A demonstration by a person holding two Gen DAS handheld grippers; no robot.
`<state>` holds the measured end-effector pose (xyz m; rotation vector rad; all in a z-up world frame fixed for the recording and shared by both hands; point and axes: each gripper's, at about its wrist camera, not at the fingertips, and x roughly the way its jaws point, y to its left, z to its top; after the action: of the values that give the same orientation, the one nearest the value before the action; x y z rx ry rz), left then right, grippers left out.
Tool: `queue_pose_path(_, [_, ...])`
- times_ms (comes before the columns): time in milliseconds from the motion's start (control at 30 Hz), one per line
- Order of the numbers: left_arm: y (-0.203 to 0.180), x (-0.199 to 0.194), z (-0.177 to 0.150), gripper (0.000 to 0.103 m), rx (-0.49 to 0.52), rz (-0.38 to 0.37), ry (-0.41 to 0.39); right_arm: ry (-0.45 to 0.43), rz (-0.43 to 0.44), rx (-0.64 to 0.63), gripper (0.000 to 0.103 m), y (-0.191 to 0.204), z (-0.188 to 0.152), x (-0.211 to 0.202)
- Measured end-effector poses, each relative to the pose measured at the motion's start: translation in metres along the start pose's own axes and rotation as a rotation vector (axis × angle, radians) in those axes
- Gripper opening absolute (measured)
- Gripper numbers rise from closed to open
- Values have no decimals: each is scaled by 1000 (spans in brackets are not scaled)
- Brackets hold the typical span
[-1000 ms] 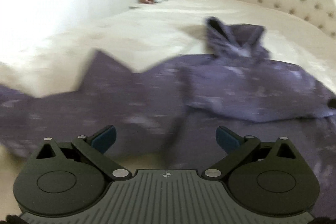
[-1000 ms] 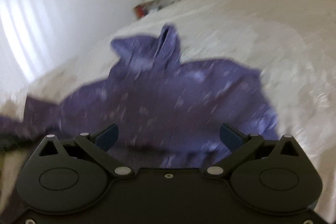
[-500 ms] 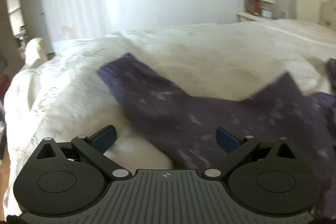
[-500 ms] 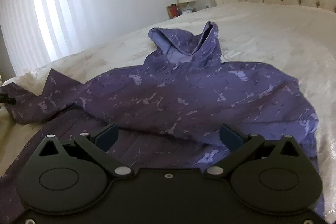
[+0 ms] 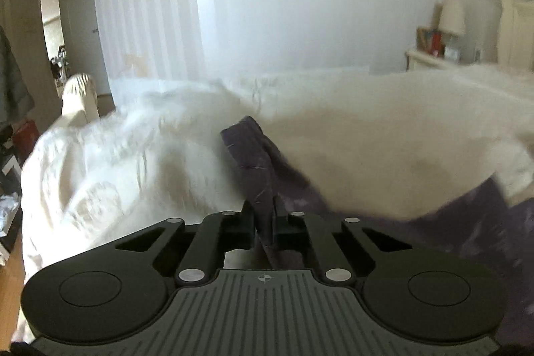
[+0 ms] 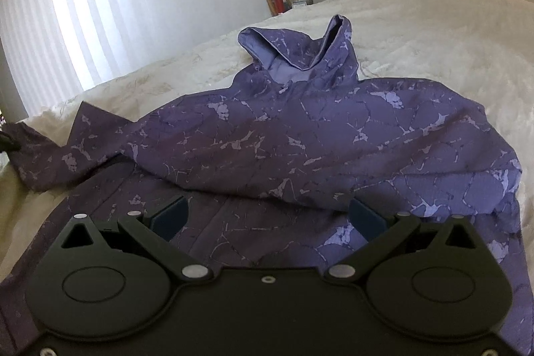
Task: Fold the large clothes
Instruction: 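Grasp the other sleeve cuff with the left gripper and lift, then fold the held sleeve across the jacket body with the left gripper, release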
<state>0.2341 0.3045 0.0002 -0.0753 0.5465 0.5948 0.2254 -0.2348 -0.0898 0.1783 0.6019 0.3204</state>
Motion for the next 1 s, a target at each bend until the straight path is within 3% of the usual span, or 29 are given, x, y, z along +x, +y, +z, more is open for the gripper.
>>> queue_pose_path(233, [-16, -73, 54, 7, 31, -99, -184, -1, 2, 17, 102, -3, 2, -3])
queue_pose_path(567, [-97, -172, 117, 7, 88, -366, -407, -20, -12, 65, 102, -16, 10, -13])
queue_pose_path(767, [-170, -195, 130, 7, 100, -555, -458, -56, -43, 123, 102, -33, 21, -24])
queue_pose_path(1000, [-256, -184, 99, 7, 121, -771, -428, -84, -112, 218, 102, -63, 32, -35])
